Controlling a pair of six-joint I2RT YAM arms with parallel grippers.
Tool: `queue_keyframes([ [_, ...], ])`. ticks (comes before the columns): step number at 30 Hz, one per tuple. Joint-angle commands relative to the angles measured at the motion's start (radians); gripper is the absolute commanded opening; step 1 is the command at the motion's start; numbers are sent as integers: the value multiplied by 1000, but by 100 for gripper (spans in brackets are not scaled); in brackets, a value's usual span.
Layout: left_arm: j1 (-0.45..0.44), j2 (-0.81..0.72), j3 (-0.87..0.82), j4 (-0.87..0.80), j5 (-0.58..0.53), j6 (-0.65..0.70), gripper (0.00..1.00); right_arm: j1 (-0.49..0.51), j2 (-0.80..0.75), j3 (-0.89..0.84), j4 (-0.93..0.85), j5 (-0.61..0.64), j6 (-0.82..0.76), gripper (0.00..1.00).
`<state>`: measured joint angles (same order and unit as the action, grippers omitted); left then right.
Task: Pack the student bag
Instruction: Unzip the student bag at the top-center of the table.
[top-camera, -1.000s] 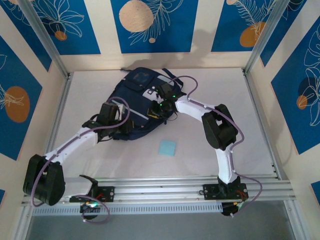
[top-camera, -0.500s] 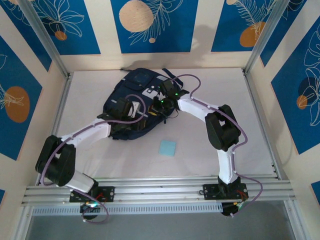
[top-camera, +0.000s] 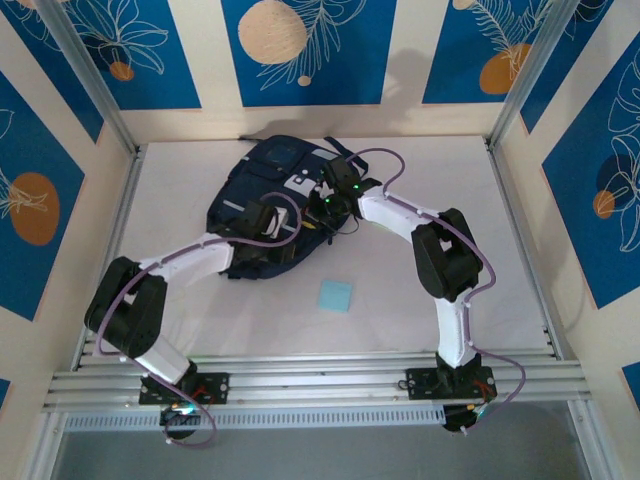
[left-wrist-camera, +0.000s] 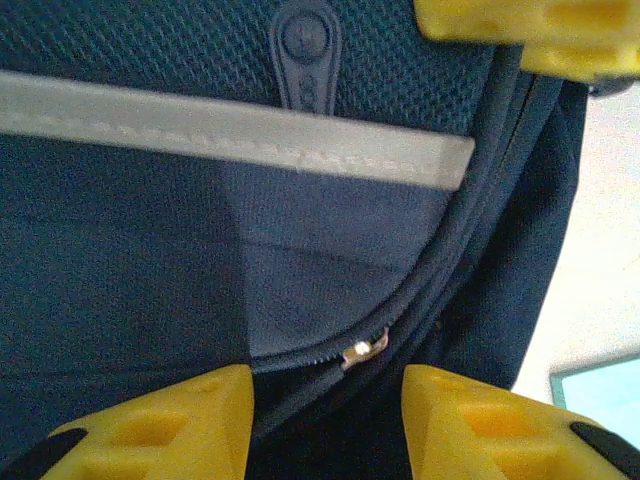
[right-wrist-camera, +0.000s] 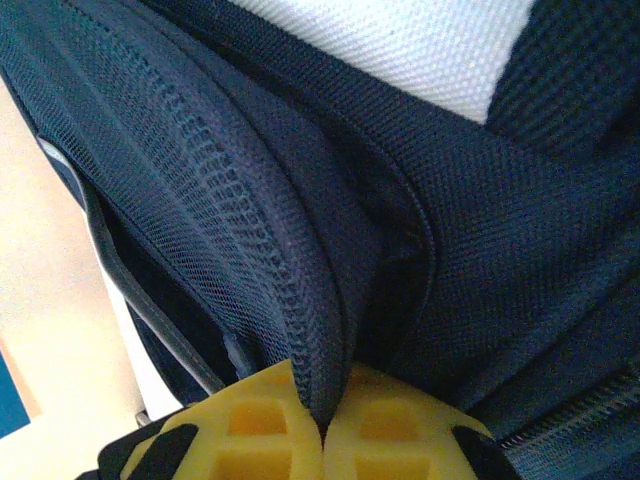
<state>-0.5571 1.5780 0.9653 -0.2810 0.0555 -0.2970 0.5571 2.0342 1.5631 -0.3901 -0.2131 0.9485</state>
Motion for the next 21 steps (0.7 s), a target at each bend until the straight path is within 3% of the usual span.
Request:
queue_keyframes([
  [1,-14,-25,-31,-109,-30,-14,43,-6,-69,24,94,-62,11,0],
  [14,-13,131,125,-63,-96,-23,38,-5,-69,17,97,-78,-5,0],
  [21,-10,164,198,-121,-92,21,0,-6,-75,9,71,-92,-59,0],
])
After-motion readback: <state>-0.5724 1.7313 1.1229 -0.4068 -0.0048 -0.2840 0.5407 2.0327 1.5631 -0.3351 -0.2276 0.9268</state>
